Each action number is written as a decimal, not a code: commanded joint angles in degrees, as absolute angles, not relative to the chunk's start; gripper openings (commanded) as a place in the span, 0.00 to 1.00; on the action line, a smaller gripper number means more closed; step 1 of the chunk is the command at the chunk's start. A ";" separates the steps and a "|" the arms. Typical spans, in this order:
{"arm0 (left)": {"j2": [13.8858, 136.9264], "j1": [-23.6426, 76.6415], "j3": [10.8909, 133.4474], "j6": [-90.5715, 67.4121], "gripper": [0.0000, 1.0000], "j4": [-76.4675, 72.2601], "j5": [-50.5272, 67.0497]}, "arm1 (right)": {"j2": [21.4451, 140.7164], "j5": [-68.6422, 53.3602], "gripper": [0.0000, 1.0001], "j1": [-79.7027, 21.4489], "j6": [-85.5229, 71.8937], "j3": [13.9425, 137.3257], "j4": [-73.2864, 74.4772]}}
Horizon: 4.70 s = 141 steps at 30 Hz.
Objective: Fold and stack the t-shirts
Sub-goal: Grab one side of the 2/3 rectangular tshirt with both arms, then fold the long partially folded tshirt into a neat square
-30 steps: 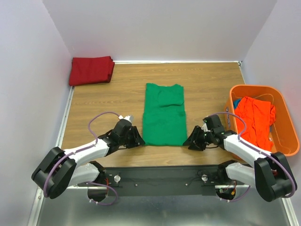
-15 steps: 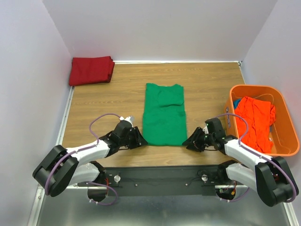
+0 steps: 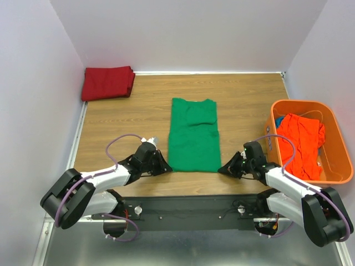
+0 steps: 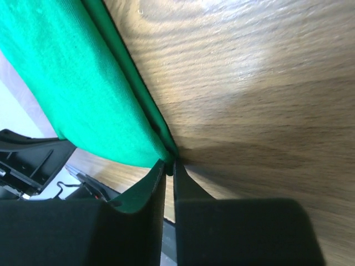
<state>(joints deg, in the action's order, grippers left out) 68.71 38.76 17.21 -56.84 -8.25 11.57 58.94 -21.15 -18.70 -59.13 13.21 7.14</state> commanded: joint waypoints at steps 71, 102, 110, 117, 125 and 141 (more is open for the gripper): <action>122.52 16.70 94.75 -40.25 0.27 -3.50 16.52 | 124.62 -4.66 0.49 -9.93 -30.15 95.26 13.27; 114.78 16.52 80.50 -32.00 0.54 -1.16 11.95 | 105.73 -7.65 0.33 -19.60 -34.37 68.28 9.76; 119.08 16.70 86.12 -25.93 0.62 4.48 11.07 | 113.99 -4.57 0.33 -19.60 -33.75 71.98 9.75; 122.78 17.93 89.91 -21.98 0.66 8.43 8.53 | 114.96 -4.66 0.33 -19.69 -33.93 73.04 9.58; 125.77 18.46 91.14 -22.59 0.67 10.99 3.78 | 112.06 -6.24 0.34 -19.60 -34.01 73.56 9.58; 129.29 22.24 92.46 -26.98 0.41 9.84 5.63 | 100.64 -7.64 0.36 -19.60 -34.72 69.96 9.40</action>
